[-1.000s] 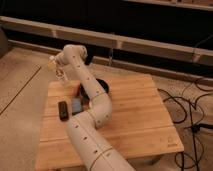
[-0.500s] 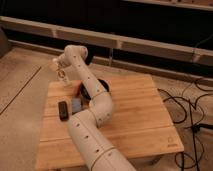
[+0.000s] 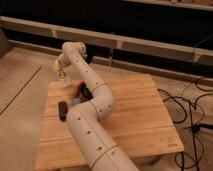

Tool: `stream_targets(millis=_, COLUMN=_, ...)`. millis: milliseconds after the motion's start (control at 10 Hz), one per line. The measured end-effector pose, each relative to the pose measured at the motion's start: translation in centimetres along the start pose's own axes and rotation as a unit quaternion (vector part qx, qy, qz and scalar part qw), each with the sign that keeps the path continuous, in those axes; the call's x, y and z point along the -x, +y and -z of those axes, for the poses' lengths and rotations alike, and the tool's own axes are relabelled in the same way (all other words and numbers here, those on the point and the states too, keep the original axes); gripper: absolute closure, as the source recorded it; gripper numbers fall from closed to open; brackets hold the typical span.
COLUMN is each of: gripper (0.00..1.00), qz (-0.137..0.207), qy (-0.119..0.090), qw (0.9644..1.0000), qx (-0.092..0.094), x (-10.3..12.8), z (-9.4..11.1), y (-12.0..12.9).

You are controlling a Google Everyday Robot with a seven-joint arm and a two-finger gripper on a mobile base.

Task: Stand the bottle upright

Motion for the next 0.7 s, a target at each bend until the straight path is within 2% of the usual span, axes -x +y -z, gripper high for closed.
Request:
stream_targets(millis=200, gripper=1.00, qz=0.003, qy=0.010, qw=0.9999, qx=0.010, x=0.1, z=-0.8, y=1.5)
stream_targets(millis=400, gripper=1.00, qz=0.009, qy=0.012, qw=0.9997, qx=0.018, x=0.6, z=-1.4, y=3.1)
stream_targets(millis=700, gripper=1.00, qz=0.028, qy=0.012, qw=0.9991, qx=0.031, x=2.2, z=-2.5, y=6.7)
